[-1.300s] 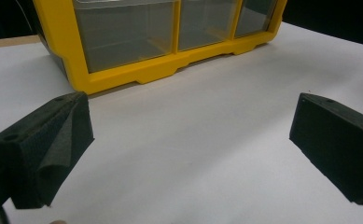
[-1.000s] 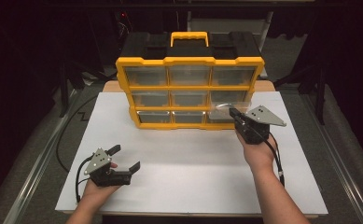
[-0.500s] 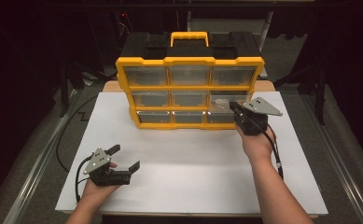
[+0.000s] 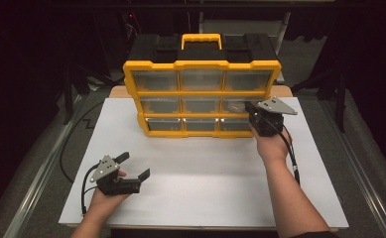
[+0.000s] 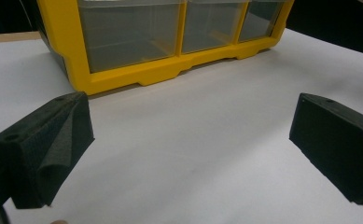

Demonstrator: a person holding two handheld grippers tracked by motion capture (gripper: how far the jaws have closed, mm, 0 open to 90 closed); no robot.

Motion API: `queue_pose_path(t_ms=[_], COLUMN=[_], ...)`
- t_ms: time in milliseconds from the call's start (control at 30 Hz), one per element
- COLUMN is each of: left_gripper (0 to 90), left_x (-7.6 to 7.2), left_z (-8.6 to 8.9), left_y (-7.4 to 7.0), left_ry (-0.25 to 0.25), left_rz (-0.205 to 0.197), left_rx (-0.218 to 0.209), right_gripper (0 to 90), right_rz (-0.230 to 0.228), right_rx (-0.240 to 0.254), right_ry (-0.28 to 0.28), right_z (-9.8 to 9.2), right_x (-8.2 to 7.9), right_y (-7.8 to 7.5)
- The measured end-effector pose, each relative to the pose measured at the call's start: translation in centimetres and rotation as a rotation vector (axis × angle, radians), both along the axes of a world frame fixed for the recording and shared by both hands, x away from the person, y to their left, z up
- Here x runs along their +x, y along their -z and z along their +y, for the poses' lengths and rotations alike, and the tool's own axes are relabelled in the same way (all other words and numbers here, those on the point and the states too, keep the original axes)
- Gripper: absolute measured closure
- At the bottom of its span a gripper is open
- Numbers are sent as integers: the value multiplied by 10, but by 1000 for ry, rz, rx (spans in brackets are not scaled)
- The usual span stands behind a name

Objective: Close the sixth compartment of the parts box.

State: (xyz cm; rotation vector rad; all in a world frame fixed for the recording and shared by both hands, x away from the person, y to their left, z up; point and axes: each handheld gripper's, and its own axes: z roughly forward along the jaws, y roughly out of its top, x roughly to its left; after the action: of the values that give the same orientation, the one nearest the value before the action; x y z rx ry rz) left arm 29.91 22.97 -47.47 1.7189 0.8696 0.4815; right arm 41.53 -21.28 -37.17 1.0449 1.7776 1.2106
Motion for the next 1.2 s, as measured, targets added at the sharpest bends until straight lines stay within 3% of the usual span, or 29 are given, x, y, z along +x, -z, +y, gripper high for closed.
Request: queue_pose_path(t_ms=[167, 733, 1200], left_gripper=[8, 8, 8], left_x=[0, -2, -4], left_z=[-2, -3, 0], left_y=[2, 2, 1], left_ry=[13, 11, 4], left_rz=[12, 10, 6], left_rx=[24, 29, 41], right_gripper=[900, 900, 900], right_rz=[-9, 3, -9], right_rx=[-7, -17, 4], right_ry=[-3, -9, -53], right_z=[-1, 0, -5], right_x=[1, 0, -35], right_y=[0, -2, -10])
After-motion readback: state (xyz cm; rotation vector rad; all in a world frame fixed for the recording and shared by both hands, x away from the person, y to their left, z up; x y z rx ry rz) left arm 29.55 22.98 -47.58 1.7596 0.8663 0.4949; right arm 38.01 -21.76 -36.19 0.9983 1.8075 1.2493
